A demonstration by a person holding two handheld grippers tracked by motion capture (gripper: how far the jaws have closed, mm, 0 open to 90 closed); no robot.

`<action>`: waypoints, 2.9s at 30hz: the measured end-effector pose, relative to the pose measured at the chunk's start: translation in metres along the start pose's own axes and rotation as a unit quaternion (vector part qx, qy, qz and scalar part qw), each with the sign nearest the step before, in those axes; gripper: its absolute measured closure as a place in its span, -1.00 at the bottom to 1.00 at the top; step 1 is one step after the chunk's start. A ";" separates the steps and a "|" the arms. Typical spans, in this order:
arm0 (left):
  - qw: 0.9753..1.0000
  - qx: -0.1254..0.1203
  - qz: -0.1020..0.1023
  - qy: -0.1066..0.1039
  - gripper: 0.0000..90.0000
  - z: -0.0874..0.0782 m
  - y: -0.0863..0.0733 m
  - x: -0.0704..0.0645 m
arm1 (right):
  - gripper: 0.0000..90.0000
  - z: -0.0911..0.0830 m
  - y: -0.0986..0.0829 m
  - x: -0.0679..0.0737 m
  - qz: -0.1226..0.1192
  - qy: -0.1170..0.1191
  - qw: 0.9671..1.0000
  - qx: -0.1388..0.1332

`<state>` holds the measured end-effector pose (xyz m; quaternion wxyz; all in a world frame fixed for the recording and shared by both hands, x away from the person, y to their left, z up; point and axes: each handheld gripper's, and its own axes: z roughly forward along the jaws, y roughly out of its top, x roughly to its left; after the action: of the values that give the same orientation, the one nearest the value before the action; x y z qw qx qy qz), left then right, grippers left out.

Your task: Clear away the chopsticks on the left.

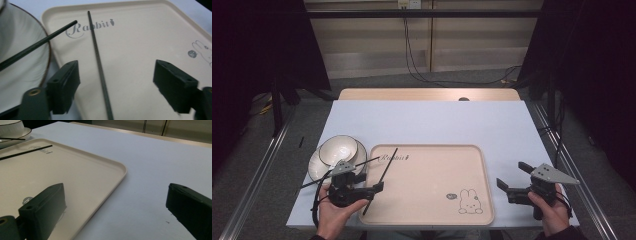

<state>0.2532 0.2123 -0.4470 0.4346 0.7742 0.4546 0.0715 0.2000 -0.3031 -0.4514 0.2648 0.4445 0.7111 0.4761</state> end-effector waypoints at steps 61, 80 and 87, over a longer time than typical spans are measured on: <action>0.984 0.062 0.169 0.000 0.12 -0.066 0.005 0.133 | -0.95 0.001 0.000 0.000 -0.001 -0.001 1.000 0.002; 0.968 0.112 0.224 -0.025 0.78 -0.046 0.007 0.125 | -0.95 0.001 0.000 0.000 0.000 -0.004 1.000 0.003; 0.966 0.121 0.225 -0.038 0.90 -0.048 0.007 0.122 | -0.95 0.001 0.000 0.000 0.000 -0.004 1.000 0.002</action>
<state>0.3038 0.3337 -0.4476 0.3277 0.9053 0.2574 0.0827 0.2011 -0.3029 -0.4516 0.2668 0.4467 0.7113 0.4726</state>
